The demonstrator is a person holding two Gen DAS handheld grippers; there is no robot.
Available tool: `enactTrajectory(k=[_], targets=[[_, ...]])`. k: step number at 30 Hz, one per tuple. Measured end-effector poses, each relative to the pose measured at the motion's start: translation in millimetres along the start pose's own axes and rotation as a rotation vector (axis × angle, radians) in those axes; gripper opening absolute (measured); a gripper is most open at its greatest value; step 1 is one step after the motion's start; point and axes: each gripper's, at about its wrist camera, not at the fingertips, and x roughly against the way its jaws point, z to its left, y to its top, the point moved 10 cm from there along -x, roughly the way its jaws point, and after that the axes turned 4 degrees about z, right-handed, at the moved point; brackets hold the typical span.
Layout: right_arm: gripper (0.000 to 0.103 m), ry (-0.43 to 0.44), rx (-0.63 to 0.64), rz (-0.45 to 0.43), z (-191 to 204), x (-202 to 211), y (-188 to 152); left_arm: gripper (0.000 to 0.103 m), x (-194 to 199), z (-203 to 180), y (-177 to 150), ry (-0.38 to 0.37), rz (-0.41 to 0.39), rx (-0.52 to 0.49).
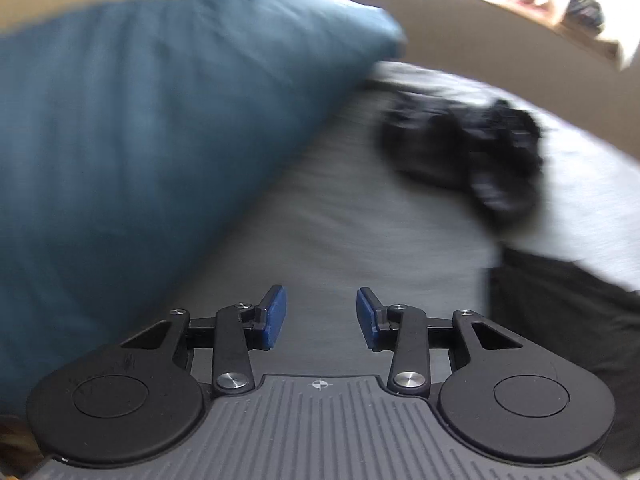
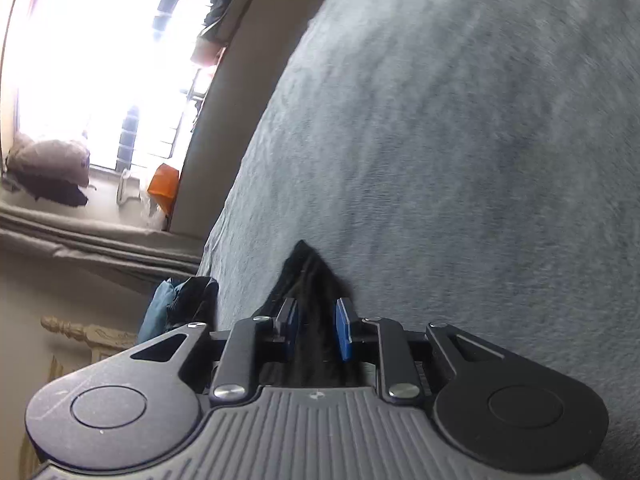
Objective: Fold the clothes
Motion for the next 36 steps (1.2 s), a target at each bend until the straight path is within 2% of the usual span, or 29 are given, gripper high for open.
enactTrajectory(k=[3, 5, 9, 11, 13, 15, 17, 21, 24, 27, 30, 32, 34, 36], targets=[[0.02, 0.031, 0.012, -0.035, -20, -4, -2, 0.043, 40, 34, -12, 0.179, 0.009, -0.015], [0.019, 0.058, 0.077, -0.066, -21, -5, -4, 0.044, 67, 47, -23, 0.245, 0.018, 0.014], [0.018, 0.081, 0.192, -0.093, -19, -3, -9, 0.055, 94, 48, -42, 0.293, 0.033, 0.013], [0.018, 0.075, 0.208, -0.077, -17, -3, -9, 0.055, 89, 40, -50, 0.276, 0.064, 0.009], [0.018, 0.069, 0.199, -0.054, -15, -3, -7, 0.055, 76, 25, -57, 0.229, 0.097, -0.004], [0.018, 0.071, 0.173, -0.043, -16, -3, -7, 0.055, 58, 2, -61, 0.16, 0.088, -0.046], [0.018, 0.065, 0.175, -0.038, -16, -3, -7, 0.056, 36, -24, -69, 0.063, 0.077, -0.069], [0.017, 0.026, 0.17, -0.034, -14, -2, -8, 0.055, -11, -69, -88, -0.141, 0.061, -0.043], [0.02, -0.03, 0.093, -0.021, -10, 5, -6, 0.055, -22, -87, -107, -0.267, 0.063, -0.052], [0.021, -0.132, 0.064, -0.014, 4, 20, -6, 0.055, -29, -103, -126, -0.389, 0.065, -0.066], [0.021, -0.229, 0.113, 0.016, 31, 24, -7, 0.055, -35, -118, -145, -0.512, 0.068, -0.08], [0.021, -0.306, 0.199, 0.034, 50, 17, -9, 0.054, -38, -128, -158, -0.593, 0.069, -0.09], [0.021, -0.347, 0.291, 0.028, 67, 10, -12, 0.053, -40, -132, -165, -0.625, 0.055, -0.105], [0.021, -0.337, 0.333, 0.0, 74, 4, -18, 0.052, -37, -133, -176, -0.618, 0.052, -0.118]])
